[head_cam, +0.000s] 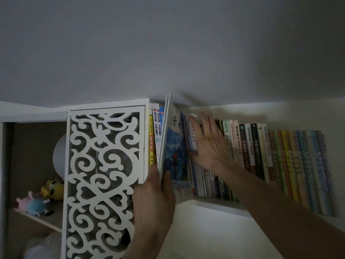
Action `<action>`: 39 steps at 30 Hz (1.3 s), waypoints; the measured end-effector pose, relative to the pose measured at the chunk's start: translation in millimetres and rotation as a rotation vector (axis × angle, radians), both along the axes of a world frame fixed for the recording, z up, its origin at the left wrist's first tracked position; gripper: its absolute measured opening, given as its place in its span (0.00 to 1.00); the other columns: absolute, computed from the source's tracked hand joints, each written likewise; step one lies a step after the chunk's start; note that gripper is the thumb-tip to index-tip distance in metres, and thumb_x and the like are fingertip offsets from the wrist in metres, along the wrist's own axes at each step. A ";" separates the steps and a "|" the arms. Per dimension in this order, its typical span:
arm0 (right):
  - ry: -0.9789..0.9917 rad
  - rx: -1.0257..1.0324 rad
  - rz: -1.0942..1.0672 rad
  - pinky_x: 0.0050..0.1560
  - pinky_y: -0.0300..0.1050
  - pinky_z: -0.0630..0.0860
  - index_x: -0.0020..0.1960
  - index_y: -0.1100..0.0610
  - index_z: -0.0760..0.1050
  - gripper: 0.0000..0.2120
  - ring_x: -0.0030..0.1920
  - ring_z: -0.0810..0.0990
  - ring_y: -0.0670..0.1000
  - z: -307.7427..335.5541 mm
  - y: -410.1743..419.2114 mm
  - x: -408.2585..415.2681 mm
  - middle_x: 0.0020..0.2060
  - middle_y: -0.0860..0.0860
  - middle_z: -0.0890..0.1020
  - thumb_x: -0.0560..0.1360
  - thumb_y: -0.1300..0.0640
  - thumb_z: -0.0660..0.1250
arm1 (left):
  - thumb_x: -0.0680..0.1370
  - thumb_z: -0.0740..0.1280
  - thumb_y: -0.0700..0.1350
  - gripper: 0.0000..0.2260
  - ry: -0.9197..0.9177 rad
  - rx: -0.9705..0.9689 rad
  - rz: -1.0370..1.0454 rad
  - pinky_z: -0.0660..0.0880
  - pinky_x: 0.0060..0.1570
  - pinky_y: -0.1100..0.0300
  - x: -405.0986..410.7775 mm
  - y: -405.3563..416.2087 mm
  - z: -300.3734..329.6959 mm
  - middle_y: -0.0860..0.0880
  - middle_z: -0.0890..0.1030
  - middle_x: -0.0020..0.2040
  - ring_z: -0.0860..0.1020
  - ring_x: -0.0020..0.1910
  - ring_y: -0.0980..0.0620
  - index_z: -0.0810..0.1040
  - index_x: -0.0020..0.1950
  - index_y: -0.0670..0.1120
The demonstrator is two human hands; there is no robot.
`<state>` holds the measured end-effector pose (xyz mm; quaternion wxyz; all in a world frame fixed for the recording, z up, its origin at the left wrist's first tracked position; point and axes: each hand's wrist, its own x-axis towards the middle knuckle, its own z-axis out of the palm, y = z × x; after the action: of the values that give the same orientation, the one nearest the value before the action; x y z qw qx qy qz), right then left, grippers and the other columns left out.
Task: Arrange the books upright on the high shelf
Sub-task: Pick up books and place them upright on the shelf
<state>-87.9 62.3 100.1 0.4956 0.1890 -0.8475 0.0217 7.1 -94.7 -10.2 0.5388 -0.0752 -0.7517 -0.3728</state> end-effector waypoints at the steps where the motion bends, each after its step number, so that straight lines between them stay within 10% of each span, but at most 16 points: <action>1: -0.004 -0.001 0.002 0.78 0.55 0.50 0.83 0.53 0.44 0.54 0.81 0.41 0.61 -0.6 0.5 -0.4 0.81 0.60 0.46 0.70 0.41 0.74 | 0.84 0.62 0.49 0.08 0.020 -0.006 0.007 0.69 0.17 0.66 -4.3 -0.4 5.3 0.51 0.78 0.29 0.75 0.18 0.53 0.68 0.47 0.49; 16: 0.137 0.073 -0.004 0.75 0.71 0.59 0.69 0.50 0.71 0.36 0.80 0.49 0.68 -29.6 -0.1 -11.0 0.79 0.65 0.58 0.65 0.40 0.76 | 0.80 0.64 0.47 0.14 0.064 -0.084 0.036 0.61 0.18 0.77 -50.6 27.3 -29.1 0.47 0.83 0.34 0.60 0.17 0.63 0.71 0.63 0.44; 22: 0.130 -0.108 0.141 0.76 0.65 0.61 0.64 0.52 0.76 0.21 0.81 0.51 0.61 -24.7 -2.6 -6.6 0.78 0.58 0.62 0.78 0.42 0.57 | 0.85 0.55 0.54 0.17 -0.147 0.020 0.023 0.83 0.41 0.56 -70.1 46.8 -10.9 0.47 0.83 0.52 0.82 0.43 0.53 0.62 0.72 0.50; 27: 0.001 -0.254 0.071 0.49 0.49 0.81 0.72 0.53 0.65 0.40 0.51 0.81 0.51 -12.8 -40.2 32.7 0.56 0.51 0.78 0.75 0.23 0.51 | 0.86 0.51 0.56 0.19 -0.306 -0.048 0.015 0.81 0.46 0.59 -57.3 50.7 -13.6 0.50 0.83 0.48 0.82 0.44 0.53 0.61 0.75 0.51; 31: -0.125 -0.161 -0.089 0.44 0.45 0.81 0.71 0.59 0.61 0.26 0.41 0.83 0.51 -15.7 -60.2 46.2 0.47 0.52 0.81 0.81 0.46 0.64 | 0.87 0.53 0.52 0.16 -0.454 -0.217 0.089 0.76 0.55 0.61 -48.7 47.7 -14.0 0.50 0.81 0.58 0.81 0.54 0.53 0.64 0.73 0.49; 39: -0.201 -0.208 -0.035 0.32 0.39 0.68 0.73 0.59 0.57 0.22 0.34 0.75 0.48 -0.5 -54.1 36.1 0.39 0.50 0.75 0.84 0.54 0.60 | 0.86 0.51 0.56 0.16 -0.354 -0.256 0.093 0.81 0.48 0.58 -62.3 47.9 -4.8 0.52 0.83 0.51 0.83 0.45 0.53 0.62 0.71 0.50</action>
<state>-51.8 8.3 99.6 0.4253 0.1185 -0.8892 0.1197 -55.2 -46.8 -14.9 0.4012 -0.0419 -0.8783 -0.2566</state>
